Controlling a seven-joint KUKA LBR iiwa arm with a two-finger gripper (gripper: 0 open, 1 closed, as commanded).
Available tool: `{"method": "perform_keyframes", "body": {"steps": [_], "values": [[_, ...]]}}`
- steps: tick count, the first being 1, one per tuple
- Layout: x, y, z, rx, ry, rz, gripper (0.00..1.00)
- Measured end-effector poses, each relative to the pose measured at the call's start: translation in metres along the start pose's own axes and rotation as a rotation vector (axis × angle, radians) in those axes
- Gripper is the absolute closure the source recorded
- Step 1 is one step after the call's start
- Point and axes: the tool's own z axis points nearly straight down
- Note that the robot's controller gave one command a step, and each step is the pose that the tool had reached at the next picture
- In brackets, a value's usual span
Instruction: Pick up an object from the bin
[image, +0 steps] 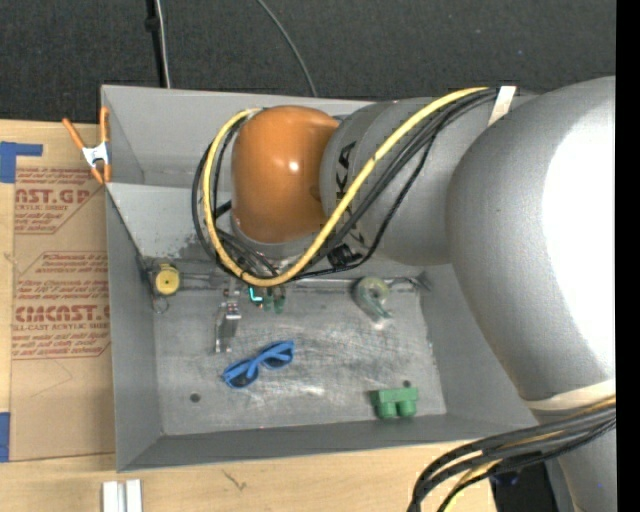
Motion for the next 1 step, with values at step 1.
{"method": "perform_keyframes", "body": {"steps": [1], "values": [[0.0033,-0.0658,0.0763,-0.006,-0.02,-0.242,0.0]]}}
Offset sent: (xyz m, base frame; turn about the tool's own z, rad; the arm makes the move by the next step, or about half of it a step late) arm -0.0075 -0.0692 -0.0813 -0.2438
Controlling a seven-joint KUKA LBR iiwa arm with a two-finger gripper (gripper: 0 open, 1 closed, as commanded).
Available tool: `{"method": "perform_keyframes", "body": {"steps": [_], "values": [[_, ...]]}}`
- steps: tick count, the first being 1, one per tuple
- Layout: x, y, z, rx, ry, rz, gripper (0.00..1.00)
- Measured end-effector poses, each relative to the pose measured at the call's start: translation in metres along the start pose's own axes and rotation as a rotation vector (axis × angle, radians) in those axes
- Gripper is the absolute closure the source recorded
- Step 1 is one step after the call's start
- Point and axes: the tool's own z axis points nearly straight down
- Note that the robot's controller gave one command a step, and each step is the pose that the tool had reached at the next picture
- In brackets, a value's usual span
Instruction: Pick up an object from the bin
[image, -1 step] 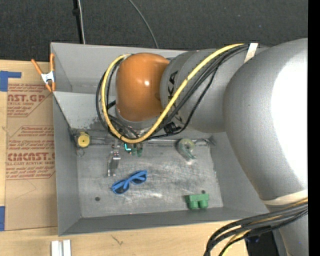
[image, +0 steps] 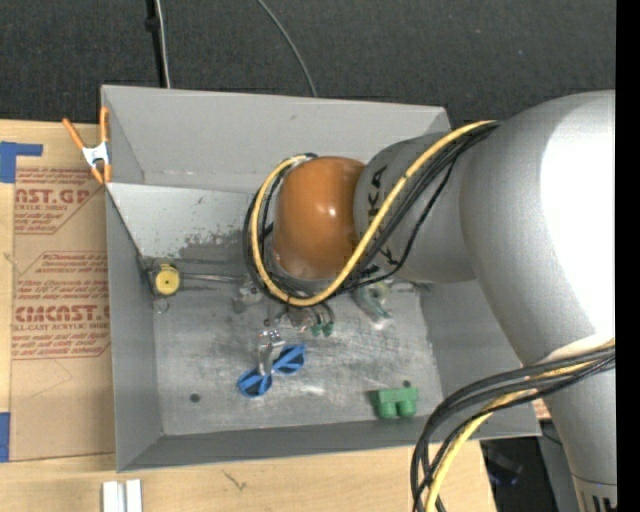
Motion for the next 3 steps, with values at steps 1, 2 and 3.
{"method": "perform_keyframes", "body": {"steps": [1,2,3], "values": [[0.054,-0.047,-0.002,0.003,-0.011,-0.196,0.0],[0.119,-0.087,-0.052,0.003,0.015,-0.41,0.0],[0.121,-0.126,-0.001,0.006,-0.01,-0.429,0.0]]}}
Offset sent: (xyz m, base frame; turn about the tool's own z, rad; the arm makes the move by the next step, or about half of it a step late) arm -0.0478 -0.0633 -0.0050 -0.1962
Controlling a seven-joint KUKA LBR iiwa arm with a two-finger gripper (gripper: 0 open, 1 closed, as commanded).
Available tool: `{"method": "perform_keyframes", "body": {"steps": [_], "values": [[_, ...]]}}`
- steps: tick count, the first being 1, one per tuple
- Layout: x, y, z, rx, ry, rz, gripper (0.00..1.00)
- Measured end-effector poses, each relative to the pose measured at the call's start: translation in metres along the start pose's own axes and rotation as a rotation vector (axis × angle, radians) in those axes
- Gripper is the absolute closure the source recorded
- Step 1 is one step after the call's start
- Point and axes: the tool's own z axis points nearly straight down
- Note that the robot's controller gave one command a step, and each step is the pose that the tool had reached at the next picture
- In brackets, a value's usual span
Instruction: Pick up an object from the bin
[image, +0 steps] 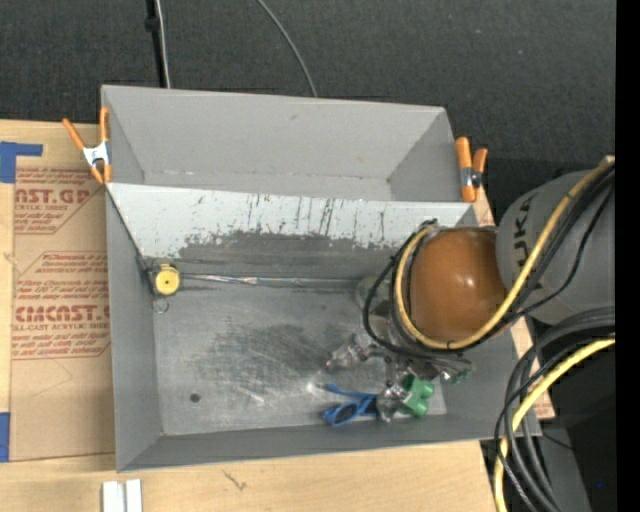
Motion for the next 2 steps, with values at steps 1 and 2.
{"method": "perform_keyframes", "body": {"steps": [1,2], "values": [[0.004,0.001,0.0,-0.005,0.018,-0.001,1.0],[-0.006,-0.006,-0.16,-0.004,0.015,0.001,1.0]]}}
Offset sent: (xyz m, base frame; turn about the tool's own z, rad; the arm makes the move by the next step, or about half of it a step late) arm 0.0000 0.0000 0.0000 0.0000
